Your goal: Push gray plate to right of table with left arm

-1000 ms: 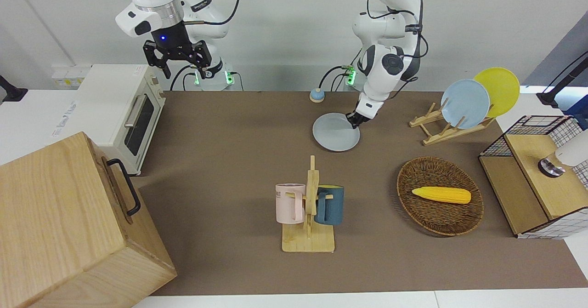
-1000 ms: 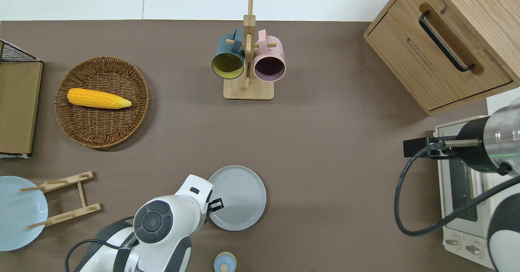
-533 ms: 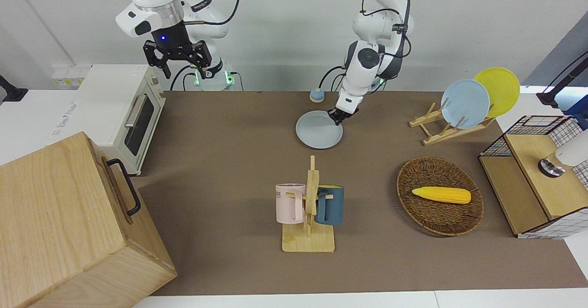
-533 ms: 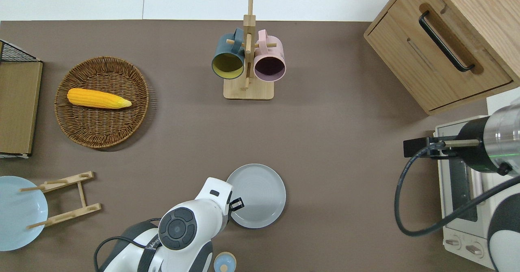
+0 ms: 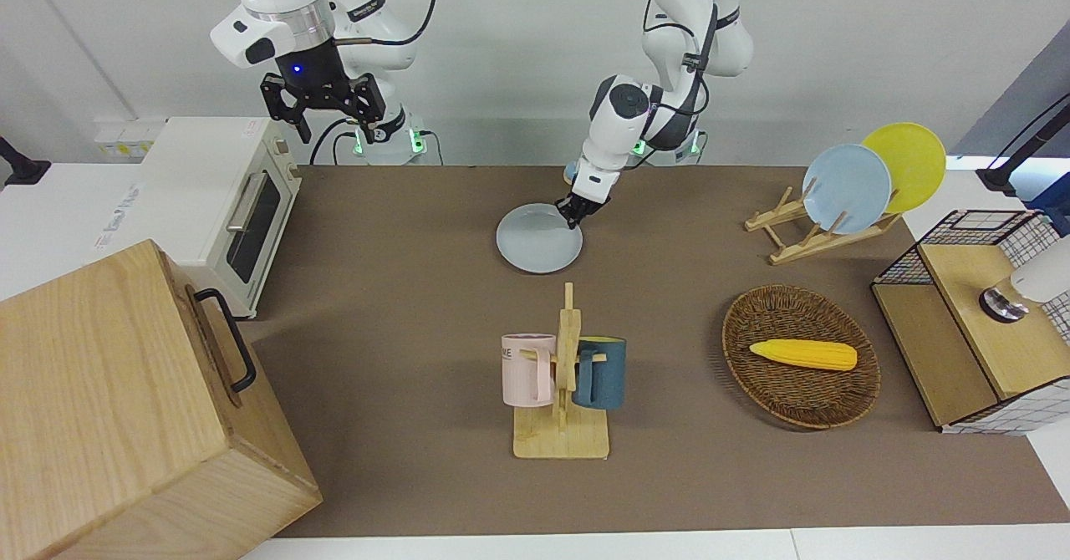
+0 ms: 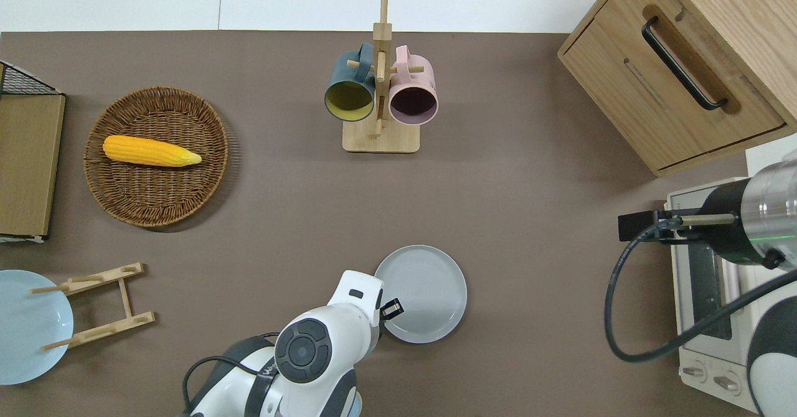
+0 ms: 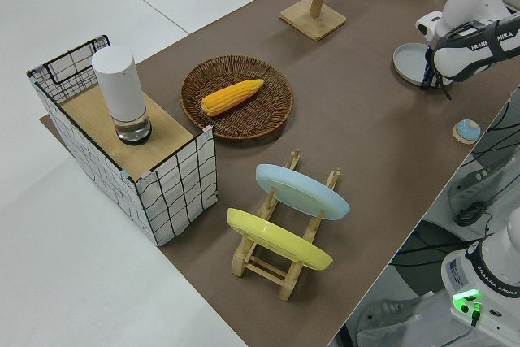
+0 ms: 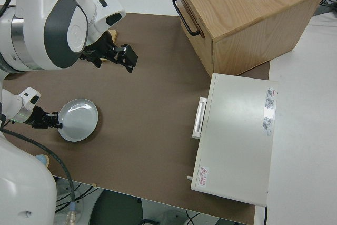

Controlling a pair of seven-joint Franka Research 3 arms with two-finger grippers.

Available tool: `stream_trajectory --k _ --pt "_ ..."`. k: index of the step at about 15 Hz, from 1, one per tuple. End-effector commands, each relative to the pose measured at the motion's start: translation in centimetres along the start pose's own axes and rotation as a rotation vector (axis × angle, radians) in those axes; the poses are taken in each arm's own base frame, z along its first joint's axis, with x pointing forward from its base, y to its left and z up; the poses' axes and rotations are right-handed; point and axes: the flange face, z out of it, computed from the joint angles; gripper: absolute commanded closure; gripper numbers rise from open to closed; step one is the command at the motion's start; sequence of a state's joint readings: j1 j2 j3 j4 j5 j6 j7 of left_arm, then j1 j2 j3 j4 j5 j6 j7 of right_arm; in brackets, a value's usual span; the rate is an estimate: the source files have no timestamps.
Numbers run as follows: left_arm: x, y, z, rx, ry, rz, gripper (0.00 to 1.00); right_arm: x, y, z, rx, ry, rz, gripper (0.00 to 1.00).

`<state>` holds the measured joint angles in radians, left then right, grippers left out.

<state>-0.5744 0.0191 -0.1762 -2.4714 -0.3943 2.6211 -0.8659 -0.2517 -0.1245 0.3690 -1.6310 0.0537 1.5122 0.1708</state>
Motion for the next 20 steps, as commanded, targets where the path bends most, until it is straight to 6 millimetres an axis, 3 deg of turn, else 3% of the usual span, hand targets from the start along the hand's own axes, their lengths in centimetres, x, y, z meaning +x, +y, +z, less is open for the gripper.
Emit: stream_trajectory --k 1,8,15,17,20 --pt "-1.2 3.4 1.6 -0.018 -0.020 -0.040 1.00 -0.8 0.1 0.0 0.009 -0.004 0.021 0.005" --pt "-2.2 5.0 1.8 -0.028 -0.016 -0.022 1.00 -0.8 0.1 0.0 0.009 -0.004 0.021 0.005" --pt "-3.3 7.0 3.9 -0.056 -0.007 -0.012 0.97 -0.8 0.1 0.0 0.009 -0.004 0.021 0.005" --pt "-3.4 7.3 3.9 -0.060 -0.006 -0.004 0.76 -0.8 0.1 0.0 0.009 -0.004 0.022 0.005" --pt "-2.8 7.1 4.0 -0.054 -0.004 0.006 0.34 -0.8 0.1 0.0 0.009 -0.005 0.020 0.005"
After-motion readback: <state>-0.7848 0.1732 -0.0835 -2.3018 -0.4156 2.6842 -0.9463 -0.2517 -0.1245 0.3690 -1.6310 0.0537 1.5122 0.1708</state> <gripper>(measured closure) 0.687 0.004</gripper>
